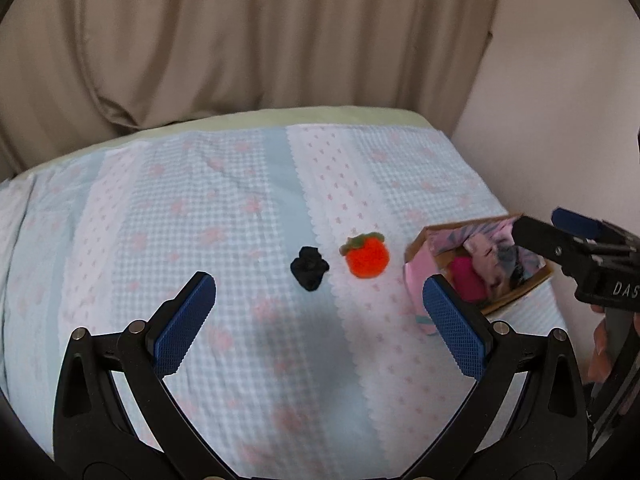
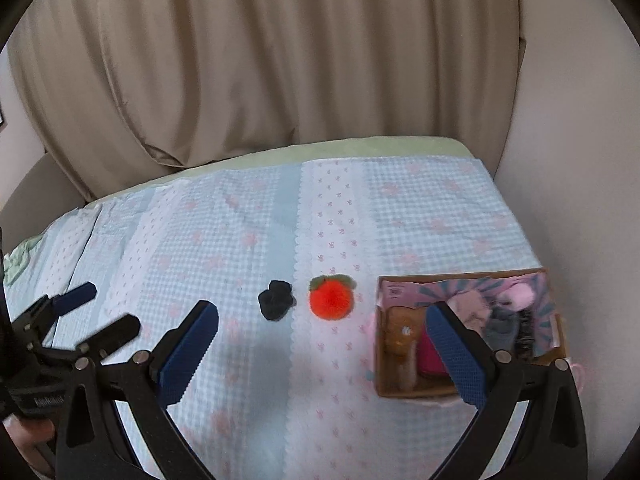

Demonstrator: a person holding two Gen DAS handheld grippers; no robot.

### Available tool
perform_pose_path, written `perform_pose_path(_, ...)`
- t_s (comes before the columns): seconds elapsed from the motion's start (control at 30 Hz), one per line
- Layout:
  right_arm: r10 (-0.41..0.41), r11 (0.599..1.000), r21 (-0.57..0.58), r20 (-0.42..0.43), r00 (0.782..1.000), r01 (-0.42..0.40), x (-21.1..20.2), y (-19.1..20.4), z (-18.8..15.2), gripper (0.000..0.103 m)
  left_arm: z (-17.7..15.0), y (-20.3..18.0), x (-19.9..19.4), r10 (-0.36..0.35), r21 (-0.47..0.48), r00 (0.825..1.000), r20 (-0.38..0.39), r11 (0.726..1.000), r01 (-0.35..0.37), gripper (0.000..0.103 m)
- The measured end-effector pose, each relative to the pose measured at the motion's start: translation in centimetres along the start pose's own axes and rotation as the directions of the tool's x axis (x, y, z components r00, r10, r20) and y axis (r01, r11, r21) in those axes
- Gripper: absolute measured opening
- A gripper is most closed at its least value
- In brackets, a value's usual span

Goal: Organize soft objects
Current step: 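Withdraw both tools from the box toward the black scrunchie and orange pompom, then grasp the black scrunchie with the left tool while the right tool grasps the orange pompom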

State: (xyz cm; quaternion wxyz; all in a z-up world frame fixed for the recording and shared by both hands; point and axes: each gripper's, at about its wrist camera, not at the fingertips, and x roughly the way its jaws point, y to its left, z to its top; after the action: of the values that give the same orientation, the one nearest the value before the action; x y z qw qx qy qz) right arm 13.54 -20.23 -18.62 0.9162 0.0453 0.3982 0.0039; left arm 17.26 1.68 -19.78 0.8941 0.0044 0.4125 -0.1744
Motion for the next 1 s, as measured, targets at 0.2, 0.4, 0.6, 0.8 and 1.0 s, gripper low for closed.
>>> perform_pose_path(0.2,0.004,1.000,0.010,0.022,1.000,-0.005,6.8,1.1,-1.8,0.103,-1.6,1.9,7.9,-0.058,0.053,0.998,-0.016,0.997,0.058,0.103)
perform_pose_path(0.4,0.014,1.000,-0.007,0.050,0.999,-0.014,13.6,1.7,-4.4,0.103,-4.1,2.5,15.1,-0.105,0.114,0.994,-0.033,0.988,0.108,0.103)
perform_pose_path(0.6,-0.013,1.000,0.026,0.031,0.999,0.012,20.3,1.2,-7.0,0.099,-6.8,2.1,21.5,-0.117,0.170,0.993,-0.024,0.978,0.120,0.097)
perform_pose_path(0.8,-0.064,0.998,0.019,0.029,0.998,0.063,25.6,0.9,-7.9,0.094,-7.7,1.7,26.9,-0.076,0.211,0.997,-0.011,0.975,0.076,0.085)
perform_pose_path(1.0,-0.101,0.994,0.032,0.028,0.995,0.100,29.3,-0.3,-8.0,0.085,-7.3,2.1,30.5,-0.086,0.190,0.996,-0.014,0.978,0.087,0.072)
